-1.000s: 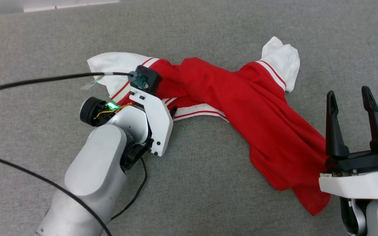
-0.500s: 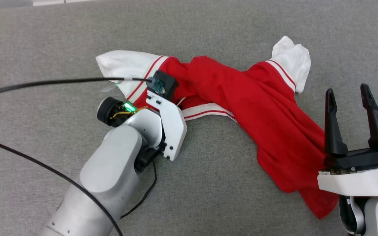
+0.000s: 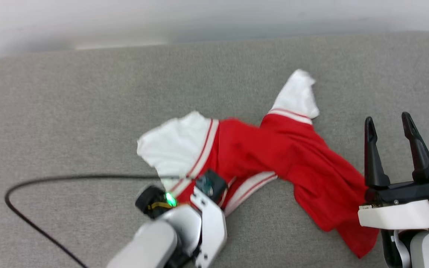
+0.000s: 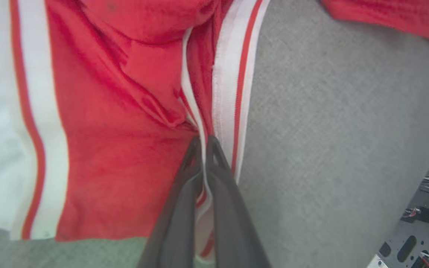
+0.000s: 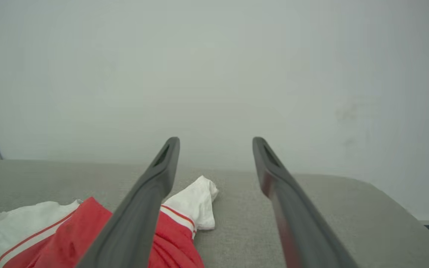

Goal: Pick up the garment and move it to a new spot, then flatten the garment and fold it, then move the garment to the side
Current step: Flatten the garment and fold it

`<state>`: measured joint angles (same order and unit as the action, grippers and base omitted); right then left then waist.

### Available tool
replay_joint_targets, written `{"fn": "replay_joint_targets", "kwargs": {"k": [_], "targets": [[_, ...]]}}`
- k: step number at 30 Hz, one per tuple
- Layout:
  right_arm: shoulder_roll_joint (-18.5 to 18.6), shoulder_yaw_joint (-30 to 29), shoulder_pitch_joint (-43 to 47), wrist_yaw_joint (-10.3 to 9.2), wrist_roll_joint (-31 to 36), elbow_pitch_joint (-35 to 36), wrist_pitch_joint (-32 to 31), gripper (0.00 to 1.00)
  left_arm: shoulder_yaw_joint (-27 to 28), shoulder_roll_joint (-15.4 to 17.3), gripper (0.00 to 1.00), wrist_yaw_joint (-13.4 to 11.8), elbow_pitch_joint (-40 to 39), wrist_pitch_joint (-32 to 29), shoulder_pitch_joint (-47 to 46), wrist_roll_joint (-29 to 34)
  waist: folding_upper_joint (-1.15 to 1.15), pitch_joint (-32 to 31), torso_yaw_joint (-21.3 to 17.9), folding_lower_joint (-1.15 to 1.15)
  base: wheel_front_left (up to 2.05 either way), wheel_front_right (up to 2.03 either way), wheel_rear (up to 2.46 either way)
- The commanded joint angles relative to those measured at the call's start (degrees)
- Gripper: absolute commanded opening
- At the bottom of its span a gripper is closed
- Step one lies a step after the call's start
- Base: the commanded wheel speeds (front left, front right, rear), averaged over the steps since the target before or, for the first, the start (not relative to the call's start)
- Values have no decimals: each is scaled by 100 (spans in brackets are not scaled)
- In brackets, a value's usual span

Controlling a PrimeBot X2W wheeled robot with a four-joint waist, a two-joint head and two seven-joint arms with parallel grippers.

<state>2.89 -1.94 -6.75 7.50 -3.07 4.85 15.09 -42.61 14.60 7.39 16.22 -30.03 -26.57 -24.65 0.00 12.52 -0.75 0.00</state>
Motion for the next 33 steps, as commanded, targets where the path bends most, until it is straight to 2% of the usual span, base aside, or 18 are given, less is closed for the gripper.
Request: {"fn": "replay_joint_targets", "kwargs": {"k": [1,8,9,10,11,17,21,27,33], "targets": [[-3,-10,72,-2,-25,-16,11,100,-70,46,0,-1,-60,-10,167,6,0,-164,36,0,0,0,0],[-3,12,121,-2,-29,-54,11,100,-221,256,0,-151,-441,215,820,42,0,-329,37,0,0,0,0],[-3,20,135,-2,-30,-58,11,100,-189,253,5,-195,-472,326,847,69,0,-340,35,0,0,0,0],[-3,26,148,-2,-31,-61,11,100,-151,254,97,-258,-500,455,843,110,0,-352,34,0,0,0,0],[-3,30,159,-2,-31,-66,11,100,-121,256,100,-299,-512,573,847,138,0,-367,33,0,0,0,0],[-2,14,196,-2,24,-57,11,100,143,156,100,-542,-700,1424,763,232,0,-484,-33,0,0,0,0],[-2,-115,175,-2,84,-23,11,100,134,25,100,-549,-950,1607,635,238,0,-534,-122,0,0,0,0],[-3,-542,-1,-2,83,0,11,100,-182,-386,100,-369,-1217,1264,244,160,0,-442,-398,0,0,0,0],[-4,-680,-223,-2,58,86,11,100,-615,-856,100,-204,-792,874,-282,118,0,-98,-909,0,0,0,0]]}}
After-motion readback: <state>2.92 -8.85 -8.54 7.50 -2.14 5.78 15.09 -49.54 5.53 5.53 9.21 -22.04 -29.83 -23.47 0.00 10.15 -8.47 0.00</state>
